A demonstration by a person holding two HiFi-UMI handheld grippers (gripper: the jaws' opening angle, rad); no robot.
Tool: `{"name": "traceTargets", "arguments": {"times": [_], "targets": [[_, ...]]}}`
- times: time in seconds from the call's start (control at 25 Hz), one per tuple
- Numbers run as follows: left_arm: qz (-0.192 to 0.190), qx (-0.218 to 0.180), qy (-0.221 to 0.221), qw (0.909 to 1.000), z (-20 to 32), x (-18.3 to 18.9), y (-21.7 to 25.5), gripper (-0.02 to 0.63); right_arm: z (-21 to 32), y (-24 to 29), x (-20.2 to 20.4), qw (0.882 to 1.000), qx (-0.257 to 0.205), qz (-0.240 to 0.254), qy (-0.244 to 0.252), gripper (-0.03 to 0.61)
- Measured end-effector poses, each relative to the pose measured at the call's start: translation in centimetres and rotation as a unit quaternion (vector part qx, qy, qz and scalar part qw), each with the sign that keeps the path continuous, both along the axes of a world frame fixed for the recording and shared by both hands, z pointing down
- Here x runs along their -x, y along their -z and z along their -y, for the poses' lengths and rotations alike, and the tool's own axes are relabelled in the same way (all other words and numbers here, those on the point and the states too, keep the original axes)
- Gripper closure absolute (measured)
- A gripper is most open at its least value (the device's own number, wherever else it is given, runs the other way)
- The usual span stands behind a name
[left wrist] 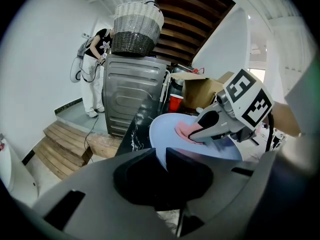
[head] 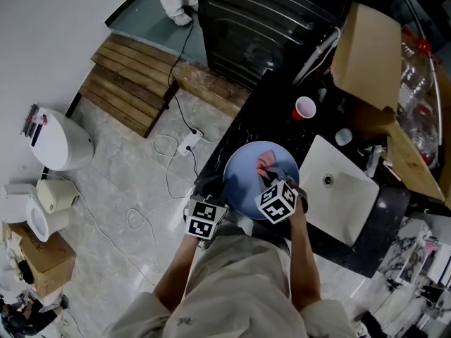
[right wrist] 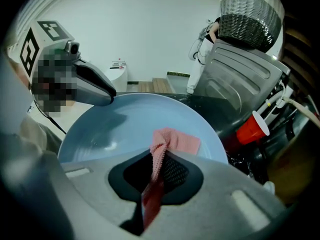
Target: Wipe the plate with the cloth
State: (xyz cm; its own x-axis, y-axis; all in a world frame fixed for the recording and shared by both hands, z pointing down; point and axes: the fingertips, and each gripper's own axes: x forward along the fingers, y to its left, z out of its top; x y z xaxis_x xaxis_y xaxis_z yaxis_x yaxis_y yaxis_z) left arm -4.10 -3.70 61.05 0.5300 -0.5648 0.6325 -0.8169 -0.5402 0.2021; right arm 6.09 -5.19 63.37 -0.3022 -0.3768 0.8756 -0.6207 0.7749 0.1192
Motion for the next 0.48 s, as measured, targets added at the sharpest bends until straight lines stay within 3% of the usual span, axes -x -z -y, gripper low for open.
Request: {"name": "traceTargets", "arguments": {"times": [0.48], "targets": [[0.000,-0.040,-0.008,0.9992,1.4,-0.8,2.7,0.548,-2.1,0.8,1.7,0.999,0.012,0.048,0.020,0.557]]}}
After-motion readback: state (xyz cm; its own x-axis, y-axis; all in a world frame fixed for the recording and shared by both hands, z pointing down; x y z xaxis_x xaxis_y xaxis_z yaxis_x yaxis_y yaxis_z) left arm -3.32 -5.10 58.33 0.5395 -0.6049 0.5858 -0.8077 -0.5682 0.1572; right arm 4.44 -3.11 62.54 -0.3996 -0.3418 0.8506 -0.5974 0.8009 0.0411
